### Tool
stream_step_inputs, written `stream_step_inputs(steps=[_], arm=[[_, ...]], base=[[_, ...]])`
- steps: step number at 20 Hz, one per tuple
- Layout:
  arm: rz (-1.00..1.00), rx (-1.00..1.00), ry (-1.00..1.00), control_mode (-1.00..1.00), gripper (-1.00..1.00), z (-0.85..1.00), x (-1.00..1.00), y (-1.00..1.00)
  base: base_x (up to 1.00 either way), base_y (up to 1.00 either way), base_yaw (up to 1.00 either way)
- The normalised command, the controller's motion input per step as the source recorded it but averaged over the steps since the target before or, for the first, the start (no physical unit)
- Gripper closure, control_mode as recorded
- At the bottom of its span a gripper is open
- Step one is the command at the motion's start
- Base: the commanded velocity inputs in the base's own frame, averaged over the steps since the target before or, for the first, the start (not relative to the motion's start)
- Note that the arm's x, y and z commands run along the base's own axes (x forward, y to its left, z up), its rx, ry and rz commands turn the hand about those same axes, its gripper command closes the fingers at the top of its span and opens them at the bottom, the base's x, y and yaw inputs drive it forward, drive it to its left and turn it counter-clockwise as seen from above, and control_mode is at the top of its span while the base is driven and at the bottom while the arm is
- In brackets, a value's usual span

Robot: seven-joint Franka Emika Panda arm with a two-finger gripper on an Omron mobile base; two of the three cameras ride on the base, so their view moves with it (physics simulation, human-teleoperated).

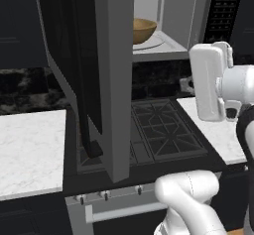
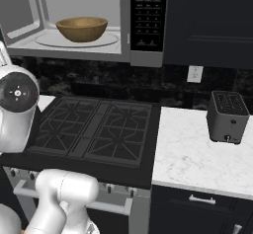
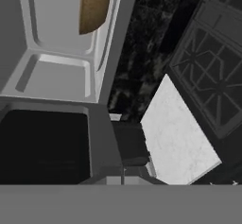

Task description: Open the microwave, place the bowl with waffle inside the microwave, then close the microwave door and turn it on.

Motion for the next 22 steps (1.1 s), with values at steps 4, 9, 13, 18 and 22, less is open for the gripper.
stream_step_inputs(steps=[4, 9, 13, 18, 22], arm=[[0.02, 0.0, -0.16, -1.0, 1.0, -0.02, -1.0, 0.24], [-0.03, 0.0, -0.16, -1.0, 1.0, 0.0, -1.0, 0.37], [-0.13, 0.0, -0.01, -1.0, 1.0, 0.0, -0.96, 0.3], [-0.14, -0.02, -0.02, -1.0, 1.0, 0.0, -1.0, 0.29], [-0.27, -0.01, -0.04, -1.0, 1.0, -0.03, -0.49, 0.33]], base=[[0.0, 0.0, 0.0], [0.0, 0.0, 0.0], [0.0, 0.0, 0.0], [0.0, 0.0, 0.0], [0.0, 0.0, 0.0]])
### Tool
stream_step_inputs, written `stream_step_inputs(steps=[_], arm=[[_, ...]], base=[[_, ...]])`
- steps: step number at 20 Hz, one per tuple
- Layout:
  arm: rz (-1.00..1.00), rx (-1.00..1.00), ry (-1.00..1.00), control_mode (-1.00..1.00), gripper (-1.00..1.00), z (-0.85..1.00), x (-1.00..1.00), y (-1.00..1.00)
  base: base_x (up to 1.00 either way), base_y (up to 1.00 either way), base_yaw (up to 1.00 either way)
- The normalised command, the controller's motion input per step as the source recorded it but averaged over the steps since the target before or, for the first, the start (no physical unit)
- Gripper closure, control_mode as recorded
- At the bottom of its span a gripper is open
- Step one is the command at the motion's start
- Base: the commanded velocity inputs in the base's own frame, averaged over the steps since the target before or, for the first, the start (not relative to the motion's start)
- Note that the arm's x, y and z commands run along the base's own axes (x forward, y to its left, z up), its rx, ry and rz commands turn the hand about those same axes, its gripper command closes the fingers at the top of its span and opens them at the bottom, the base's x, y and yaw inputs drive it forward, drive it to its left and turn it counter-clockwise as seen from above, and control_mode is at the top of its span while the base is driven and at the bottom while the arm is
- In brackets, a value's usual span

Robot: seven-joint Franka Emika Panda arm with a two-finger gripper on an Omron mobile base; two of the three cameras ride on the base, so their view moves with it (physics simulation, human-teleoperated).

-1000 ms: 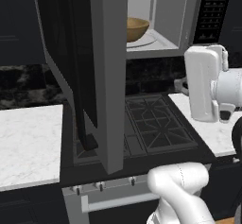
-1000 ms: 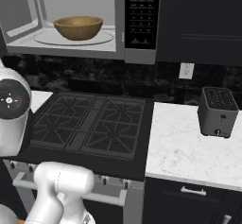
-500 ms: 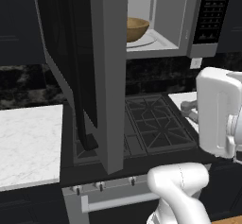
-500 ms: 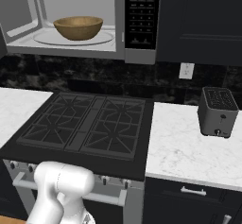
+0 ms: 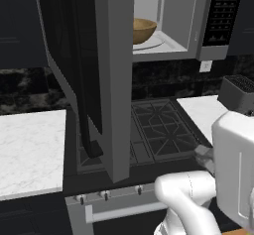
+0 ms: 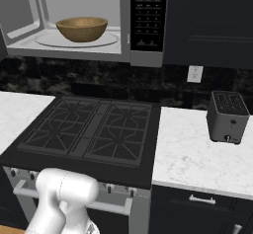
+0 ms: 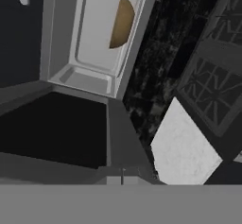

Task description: Open the microwave, place the bowl with waffle inside the microwave, then close the microwave door and turn it on.

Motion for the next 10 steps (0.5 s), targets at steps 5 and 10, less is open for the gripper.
stream_step_inputs(steps=[5, 10], arm=[[-0.35, 0.0, -0.02, -1.0, 1.0, -0.04, -0.03, 0.23], [-0.33, -0.01, -0.01, -1.0, 1.0, -0.15, 0.0, 0.43]], base=[[0.0, 0.0, 0.0], [0.0, 0.0, 0.0]])
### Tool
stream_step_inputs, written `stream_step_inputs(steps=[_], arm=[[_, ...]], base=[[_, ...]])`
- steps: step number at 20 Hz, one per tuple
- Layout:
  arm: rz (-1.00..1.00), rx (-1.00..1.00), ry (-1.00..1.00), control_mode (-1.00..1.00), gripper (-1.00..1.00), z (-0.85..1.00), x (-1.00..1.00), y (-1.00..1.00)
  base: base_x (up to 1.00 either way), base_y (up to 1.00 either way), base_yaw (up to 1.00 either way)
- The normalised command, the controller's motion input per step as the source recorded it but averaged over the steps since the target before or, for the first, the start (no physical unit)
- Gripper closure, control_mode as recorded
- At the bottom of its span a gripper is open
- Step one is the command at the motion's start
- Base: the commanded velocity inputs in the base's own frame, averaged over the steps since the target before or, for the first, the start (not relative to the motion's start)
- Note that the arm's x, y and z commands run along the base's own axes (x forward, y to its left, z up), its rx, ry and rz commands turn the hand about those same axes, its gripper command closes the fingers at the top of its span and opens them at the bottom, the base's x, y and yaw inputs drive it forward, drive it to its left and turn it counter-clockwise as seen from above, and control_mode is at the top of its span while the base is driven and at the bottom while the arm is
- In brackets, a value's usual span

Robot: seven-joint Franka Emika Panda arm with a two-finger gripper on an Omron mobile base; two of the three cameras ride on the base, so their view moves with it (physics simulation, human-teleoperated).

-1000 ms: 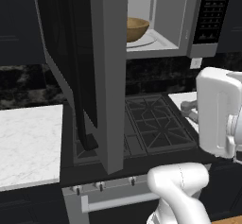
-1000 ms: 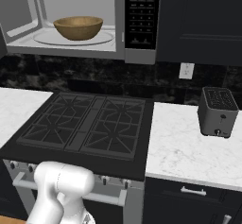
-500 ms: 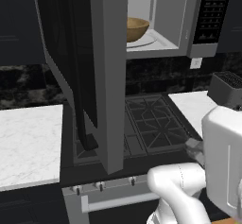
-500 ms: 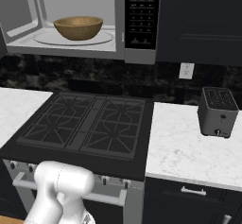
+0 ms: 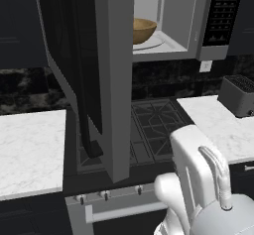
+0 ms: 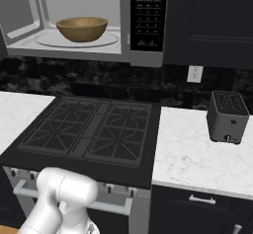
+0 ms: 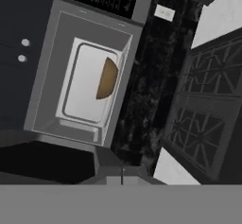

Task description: Open the microwave, place the bowl with waffle inside the microwave, then close the microwave door and turn it on.

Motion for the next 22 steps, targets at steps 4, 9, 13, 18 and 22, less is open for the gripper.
stream_step_inputs(steps=[4, 9, 13, 18, 22], arm=[[-0.2, -0.06, -0.13, -1.0, 1.0, -0.18, -0.06, 0.68], [-0.17, -0.06, -0.09, -1.0, 1.0, -0.21, 0.04, 0.77], [-0.25, -0.08, 0.0, -1.0, 1.0, -0.29, 0.74, 0.71], [-0.31, -0.15, 0.0, -1.0, 1.0, -0.44, 1.0, 0.73], [-0.29, -0.14, 0.0, -1.0, 1.0, -0.44, 1.0, 0.67]], base=[[0.0, 0.0, 0.0], [0.0, 0.0, 0.0], [0.0, 0.0, 0.0], [0.0, 0.0, 0.0], [0.0, 0.0, 0.0]])
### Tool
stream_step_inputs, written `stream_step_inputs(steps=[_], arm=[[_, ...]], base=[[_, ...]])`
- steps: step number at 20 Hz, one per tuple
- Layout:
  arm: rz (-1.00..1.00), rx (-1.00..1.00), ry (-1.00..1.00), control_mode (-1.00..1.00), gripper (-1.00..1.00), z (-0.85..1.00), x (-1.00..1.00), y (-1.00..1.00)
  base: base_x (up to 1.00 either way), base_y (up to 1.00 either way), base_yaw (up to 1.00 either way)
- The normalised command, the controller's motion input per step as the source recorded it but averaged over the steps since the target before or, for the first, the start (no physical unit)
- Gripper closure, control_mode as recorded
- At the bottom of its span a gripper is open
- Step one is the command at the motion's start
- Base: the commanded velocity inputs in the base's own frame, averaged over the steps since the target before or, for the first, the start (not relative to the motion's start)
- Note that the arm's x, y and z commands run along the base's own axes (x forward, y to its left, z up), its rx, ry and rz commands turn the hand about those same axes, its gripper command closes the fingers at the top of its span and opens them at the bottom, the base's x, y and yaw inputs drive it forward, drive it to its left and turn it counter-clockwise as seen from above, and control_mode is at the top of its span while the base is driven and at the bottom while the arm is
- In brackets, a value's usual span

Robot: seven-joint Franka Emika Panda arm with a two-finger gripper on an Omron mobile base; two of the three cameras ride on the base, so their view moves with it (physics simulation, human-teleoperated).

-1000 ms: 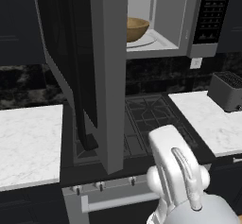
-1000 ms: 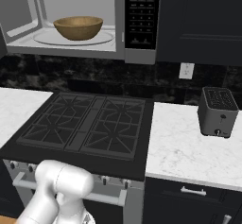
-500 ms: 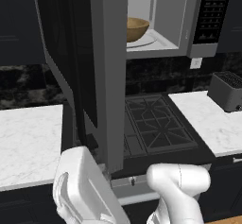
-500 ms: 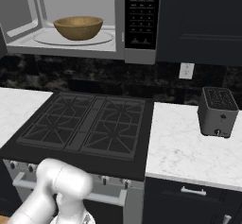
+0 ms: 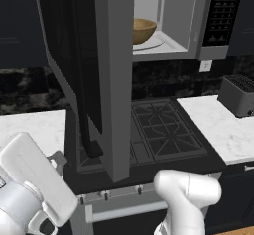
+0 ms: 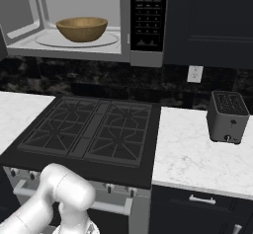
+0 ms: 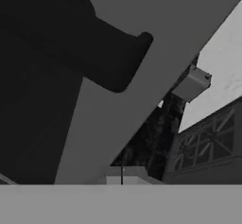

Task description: Open the microwave, place the bowl with waffle inside the microwave, then close the microwave door and turn it on.

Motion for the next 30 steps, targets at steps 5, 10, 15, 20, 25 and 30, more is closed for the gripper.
stream_step_inputs(steps=[5, 10, 15, 20, 25, 30], arm=[[-0.29, -0.2, 0.0, -1.0, 1.0, -0.53, 1.0, 0.71], [-0.26, -0.13, -0.03, -1.0, 1.0, -0.15, 0.61, 0.25], [-0.24, -0.05, -0.07, -1.0, 1.0, 0.31, 0.15, -0.25], [-0.23, 0.0, -0.04, -1.0, 1.0, 0.37, 0.08, -0.67], [-0.14, 0.0, -0.02, -1.0, 1.0, 0.33, 0.25, -0.95], [-0.03, 0.0, -0.08, -1.0, 1.0, 0.46, 0.14, -1.0]], base=[[0.0, 0.0, 0.0], [0.0, 0.0, 0.0], [0.0, 0.0, 0.0], [0.0, 0.0, 0.0], [0.0, 0.0, 0.0], [0.0, 0.0, 0.0]])
